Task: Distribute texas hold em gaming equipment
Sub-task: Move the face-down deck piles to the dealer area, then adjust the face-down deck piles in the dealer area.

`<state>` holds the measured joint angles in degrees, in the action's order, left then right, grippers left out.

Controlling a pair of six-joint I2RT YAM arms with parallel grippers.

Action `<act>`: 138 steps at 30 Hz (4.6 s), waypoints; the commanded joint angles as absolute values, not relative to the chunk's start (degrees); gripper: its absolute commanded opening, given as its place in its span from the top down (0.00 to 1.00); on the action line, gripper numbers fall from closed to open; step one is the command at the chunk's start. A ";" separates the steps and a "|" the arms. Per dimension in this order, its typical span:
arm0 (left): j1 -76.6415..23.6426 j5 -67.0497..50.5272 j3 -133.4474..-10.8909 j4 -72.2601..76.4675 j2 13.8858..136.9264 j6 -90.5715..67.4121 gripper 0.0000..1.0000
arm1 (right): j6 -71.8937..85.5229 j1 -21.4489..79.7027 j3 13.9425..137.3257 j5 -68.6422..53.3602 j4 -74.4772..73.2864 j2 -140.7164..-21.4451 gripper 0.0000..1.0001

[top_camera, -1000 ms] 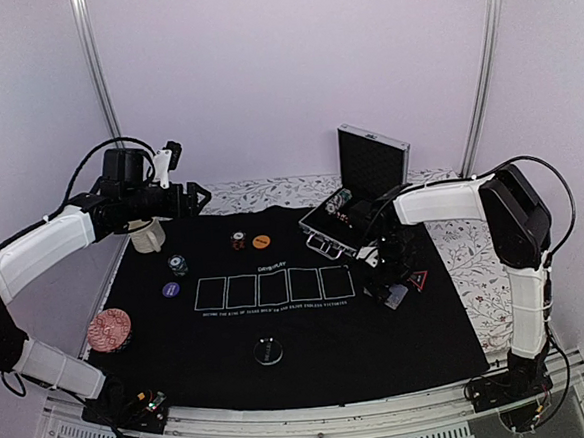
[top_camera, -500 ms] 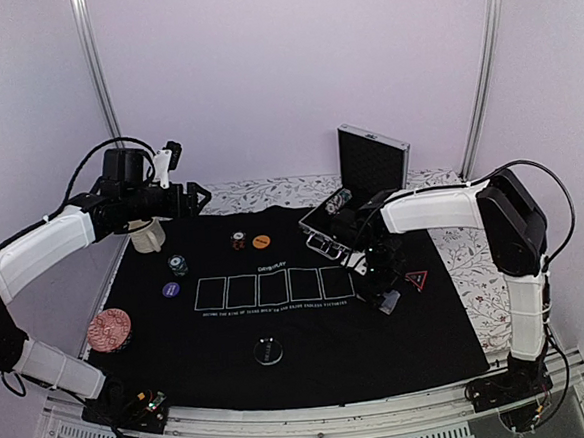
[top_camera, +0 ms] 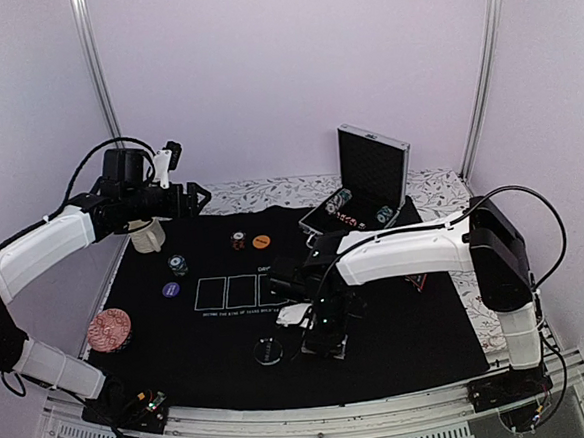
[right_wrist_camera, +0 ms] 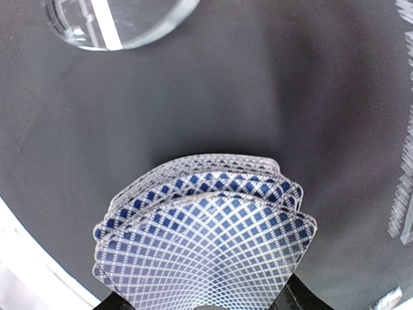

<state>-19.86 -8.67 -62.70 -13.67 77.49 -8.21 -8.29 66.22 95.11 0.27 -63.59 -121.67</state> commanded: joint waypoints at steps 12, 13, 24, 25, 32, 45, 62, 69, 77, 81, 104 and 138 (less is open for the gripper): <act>-19.69 -8.44 -61.79 -12.74 76.88 -7.48 0.12 | -11.01 67.73 99.47 -1.35 -64.61 -126.38 0.01; -19.69 -8.48 -61.79 -12.82 76.90 -7.49 0.12 | -10.95 67.68 99.49 -1.22 -64.50 -126.01 0.01; -19.70 -13.57 -60.14 -8.84 76.24 -5.60 0.12 | -9.42 67.72 95.62 0.73 -53.59 -110.92 0.01; -19.79 -15.25 -59.92 -8.28 76.16 -5.02 0.12 | -9.28 67.64 93.62 0.23 -51.37 -108.65 0.01; -25.97 -29.93 -57.68 -5.29 73.36 5.19 0.07 | -4.70 61.23 77.16 -2.18 -36.79 -89.61 0.01; -60.05 -21.05 -62.10 -25.02 88.66 38.16 0.02 | 16.70 41.33 56.01 -9.38 -26.17 -77.12 0.01; -63.70 -17.88 -68.51 -27.51 104.07 40.08 0.02 | 17.50 41.25 51.86 -8.90 -25.75 -78.11 0.01; -63.90 -15.60 -67.25 -25.58 103.36 38.35 0.02 | 17.62 40.79 51.92 -8.27 -25.75 -77.24 0.01; -60.89 -9.32 -62.18 -13.72 95.03 19.19 0.02 | 18.40 40.57 51.35 -7.22 -26.49 -76.72 0.01; -58.01 -2.83 -61.52 -12.97 92.80 -1.42 0.22 | 18.74 40.52 51.72 -7.25 -26.58 -77.06 0.01; -64.14 3.18 -62.93 -21.27 103.82 -17.08 0.32 | 18.91 40.58 50.52 -7.46 -27.35 -79.14 0.01; -63.88 -1.65 -60.20 -22.94 99.03 -15.20 0.26 | 18.53 40.60 51.19 -10.26 -27.22 -81.10 0.01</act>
